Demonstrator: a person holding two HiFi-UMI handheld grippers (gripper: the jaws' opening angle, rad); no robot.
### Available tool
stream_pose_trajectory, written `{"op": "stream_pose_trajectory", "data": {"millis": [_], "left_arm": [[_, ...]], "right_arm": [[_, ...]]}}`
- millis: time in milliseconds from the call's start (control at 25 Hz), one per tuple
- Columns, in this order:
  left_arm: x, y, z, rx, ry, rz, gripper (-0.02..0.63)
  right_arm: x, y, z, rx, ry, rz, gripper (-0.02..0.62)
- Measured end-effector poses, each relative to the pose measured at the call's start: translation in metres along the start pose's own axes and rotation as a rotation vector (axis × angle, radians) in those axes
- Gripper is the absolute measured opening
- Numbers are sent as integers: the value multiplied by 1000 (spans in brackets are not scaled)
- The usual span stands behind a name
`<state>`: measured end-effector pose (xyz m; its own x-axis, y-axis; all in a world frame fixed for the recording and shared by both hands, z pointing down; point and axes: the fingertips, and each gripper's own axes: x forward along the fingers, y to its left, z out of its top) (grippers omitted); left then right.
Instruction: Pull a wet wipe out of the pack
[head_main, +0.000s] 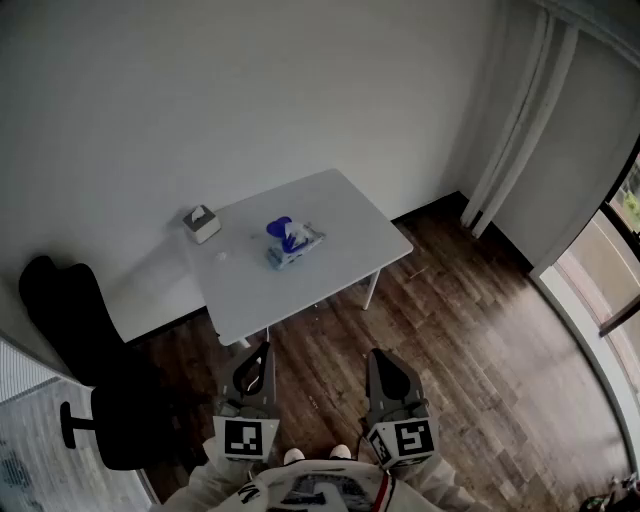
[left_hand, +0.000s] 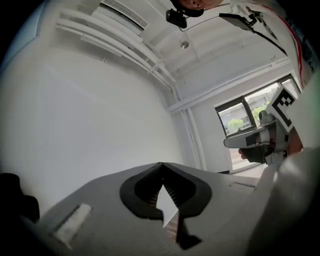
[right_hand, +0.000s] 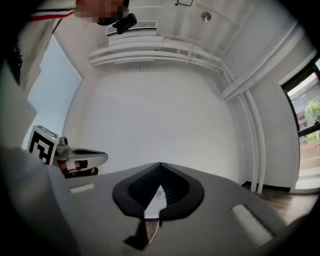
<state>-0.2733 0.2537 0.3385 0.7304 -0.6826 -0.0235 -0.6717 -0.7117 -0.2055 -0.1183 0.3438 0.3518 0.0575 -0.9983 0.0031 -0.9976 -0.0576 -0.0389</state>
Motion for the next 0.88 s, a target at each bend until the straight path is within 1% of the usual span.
{"op": "stream_pose_trajectory", "data": {"millis": [160,280,480,560,720,880], "left_arm": [[6,-8,1,-14,24,6,5],[11,-16,3,-3,14,-6,5],[17,-29,1,-17,21,-19,5],[18,-40,1,-24,25,-43,5],[22,-70,2,-29,33,-136,5],[27,-95,3,6,42,-167,6]], "right_arm": [[-1,-17,-2,8,9,-9,3],[-4,-25,-7,15,15,-21,3],[-9,-35,-8,27,14,-25,3],[-15,-40,-5,32,7,-26,4],[-25,-52,-8,43,1,-8,5],[-37,-66,-11,52,2,-9,5]]}}
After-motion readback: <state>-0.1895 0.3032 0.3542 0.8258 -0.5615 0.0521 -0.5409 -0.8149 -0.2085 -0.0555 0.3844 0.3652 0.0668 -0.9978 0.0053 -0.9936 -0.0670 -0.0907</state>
